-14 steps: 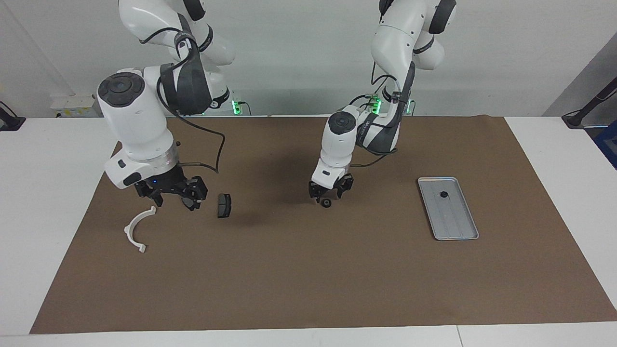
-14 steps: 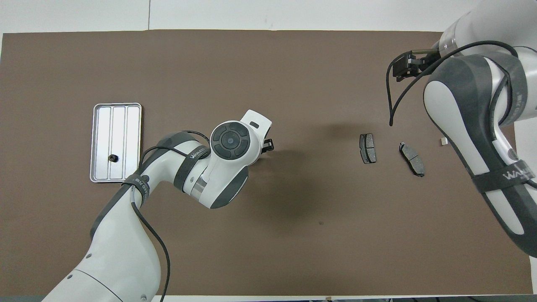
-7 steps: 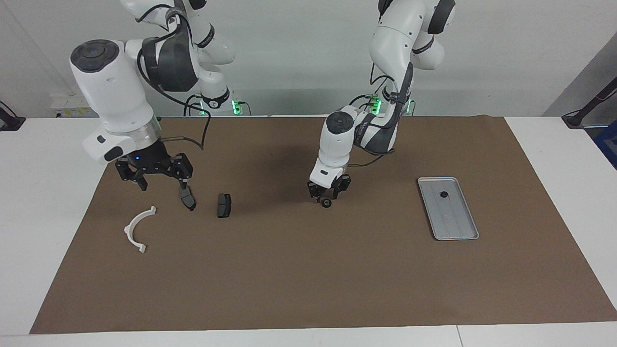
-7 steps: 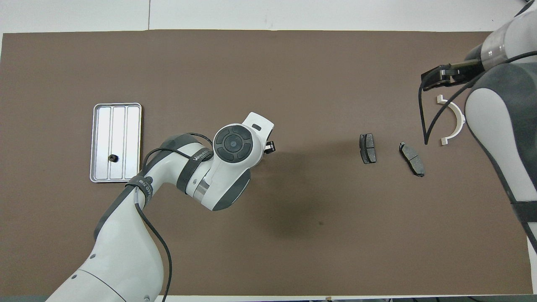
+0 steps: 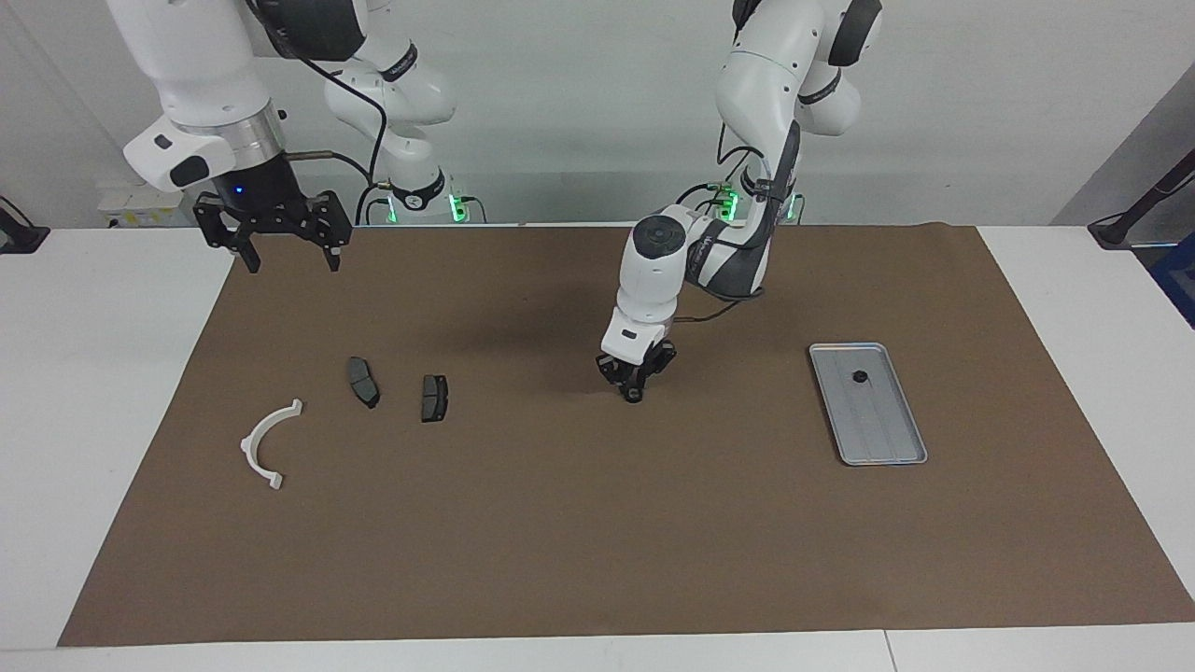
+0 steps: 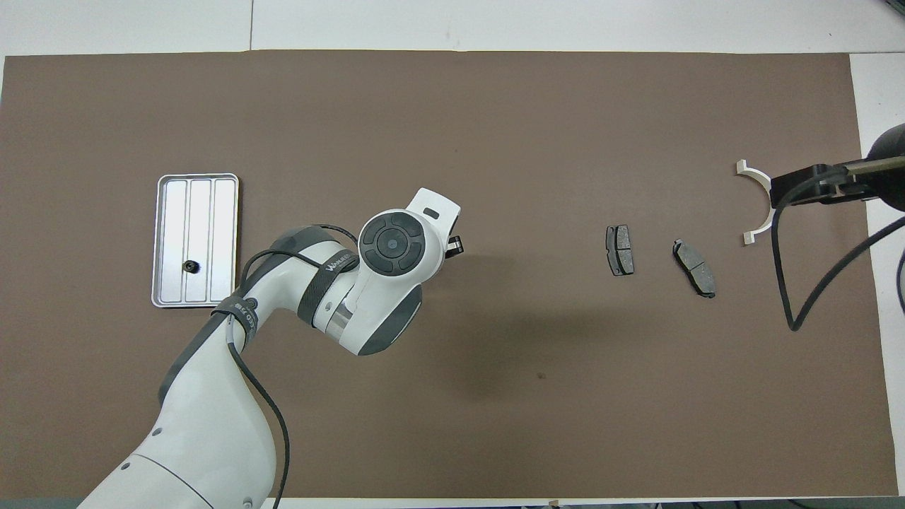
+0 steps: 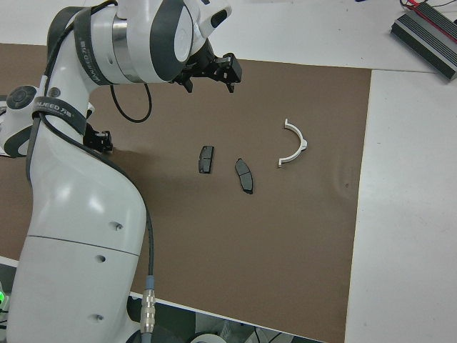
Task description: Pick bearing gear from pile to tray
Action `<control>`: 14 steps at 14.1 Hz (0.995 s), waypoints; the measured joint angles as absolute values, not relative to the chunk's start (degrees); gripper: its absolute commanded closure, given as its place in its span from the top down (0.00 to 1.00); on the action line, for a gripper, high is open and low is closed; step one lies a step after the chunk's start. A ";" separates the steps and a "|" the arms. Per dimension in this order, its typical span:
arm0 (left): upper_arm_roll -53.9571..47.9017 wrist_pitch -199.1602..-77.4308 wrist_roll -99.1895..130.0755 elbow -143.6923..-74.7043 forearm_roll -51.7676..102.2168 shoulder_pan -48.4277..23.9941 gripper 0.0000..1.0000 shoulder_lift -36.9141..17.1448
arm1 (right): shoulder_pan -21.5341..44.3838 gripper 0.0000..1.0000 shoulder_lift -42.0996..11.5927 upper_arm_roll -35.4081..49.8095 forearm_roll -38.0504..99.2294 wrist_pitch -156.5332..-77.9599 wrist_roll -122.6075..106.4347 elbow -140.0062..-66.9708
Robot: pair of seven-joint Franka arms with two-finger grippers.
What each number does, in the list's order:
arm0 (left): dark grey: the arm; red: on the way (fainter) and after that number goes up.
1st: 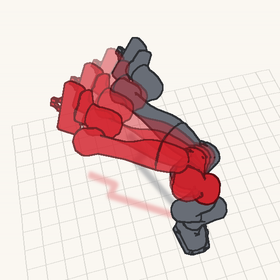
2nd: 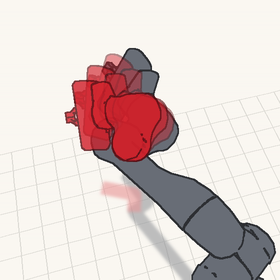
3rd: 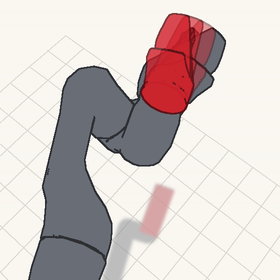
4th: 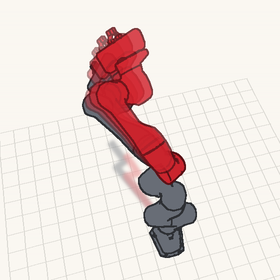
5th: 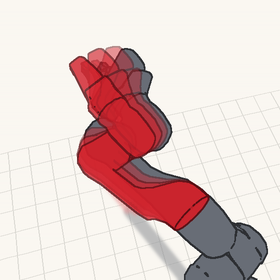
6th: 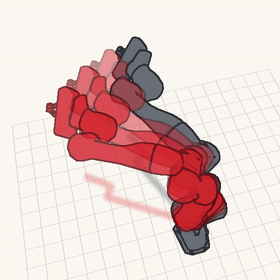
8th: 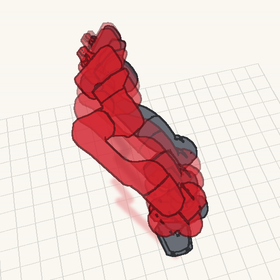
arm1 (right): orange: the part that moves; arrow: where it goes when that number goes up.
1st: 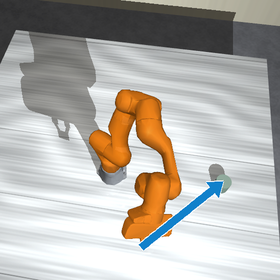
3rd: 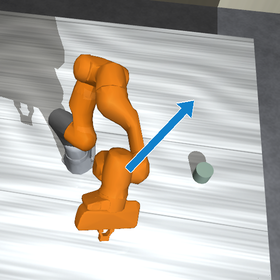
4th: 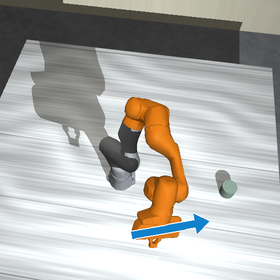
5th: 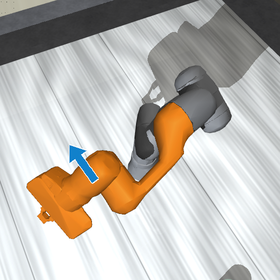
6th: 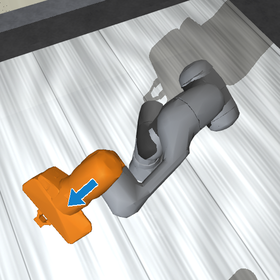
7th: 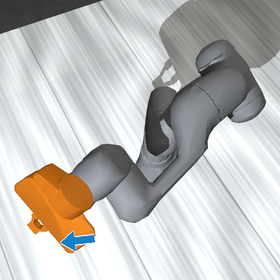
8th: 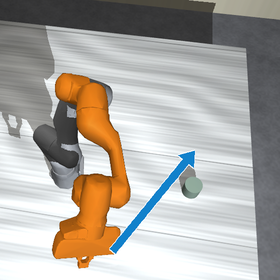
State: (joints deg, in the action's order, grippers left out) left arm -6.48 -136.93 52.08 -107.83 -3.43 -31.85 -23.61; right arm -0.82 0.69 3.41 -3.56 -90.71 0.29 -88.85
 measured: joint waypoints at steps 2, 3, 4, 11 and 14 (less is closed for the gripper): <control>-6.11 -137.13 52.11 -107.84 -5.35 -31.83 0.22 -23.64 | -0.79 1.00 2.47 2.92 -3.56 -88.59 0.29 -89.87; -5.85 -137.10 52.11 -107.78 -6.00 -31.81 0.22 -23.64 | -0.70 1.00 3.03 2.74 -3.56 -87.80 0.29 -90.25; -5.56 -136.75 52.05 -107.47 -6.62 -31.67 0.22 -23.63 | -0.44 1.00 3.34 2.46 -3.56 -87.26 0.29 -90.53; -5.20 -123.19 30.30 -104.49 -6.03 -18.79 0.22 -15.04 | -0.26 1.00 3.19 2.27 -1.17 -84.72 0.73 -91.56; -5.11 -119.83 14.49 -104.60 -4.19 -9.94 0.22 -12.45 | -0.25 1.00 3.19 2.24 1.11 -84.73 1.87 -91.54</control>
State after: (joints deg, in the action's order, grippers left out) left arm -5.11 -119.83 14.49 -104.60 -4.19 -9.94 -12.45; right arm -0.25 3.19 2.24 1.11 -84.73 1.87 -91.54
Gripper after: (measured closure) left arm 0.683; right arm 0.000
